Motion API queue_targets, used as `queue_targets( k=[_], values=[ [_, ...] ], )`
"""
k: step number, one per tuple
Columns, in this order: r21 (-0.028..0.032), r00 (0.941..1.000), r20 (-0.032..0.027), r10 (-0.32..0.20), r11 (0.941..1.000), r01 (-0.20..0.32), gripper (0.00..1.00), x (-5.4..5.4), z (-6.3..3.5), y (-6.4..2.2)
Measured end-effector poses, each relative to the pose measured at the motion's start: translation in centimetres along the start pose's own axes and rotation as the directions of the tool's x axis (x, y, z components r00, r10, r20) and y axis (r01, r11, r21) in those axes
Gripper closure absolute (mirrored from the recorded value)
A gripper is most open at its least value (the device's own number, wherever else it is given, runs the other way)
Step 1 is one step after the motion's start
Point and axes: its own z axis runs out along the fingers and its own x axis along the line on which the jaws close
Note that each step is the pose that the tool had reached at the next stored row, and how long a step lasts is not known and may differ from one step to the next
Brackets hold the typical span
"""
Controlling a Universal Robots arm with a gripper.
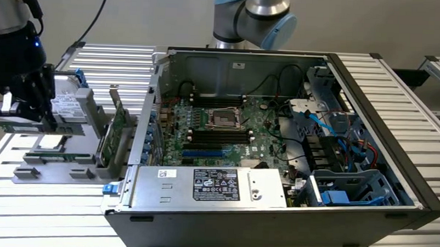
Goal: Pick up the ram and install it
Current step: 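Pick up the ram and move it above insertion slot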
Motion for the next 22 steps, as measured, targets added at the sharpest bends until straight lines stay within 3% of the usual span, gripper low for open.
queue_targets(
  k=[9,22],
  values=[
    [-0.0069,1.0000,0.0006,0.000,1.0000,0.000,0.87,-0.2,-2.39,-1.58],
    [-0.0221,1.0000,0.0014,-0.001,0.9998,0.001,0.87,-0.4,-4.07,-4.91]
  ],
)
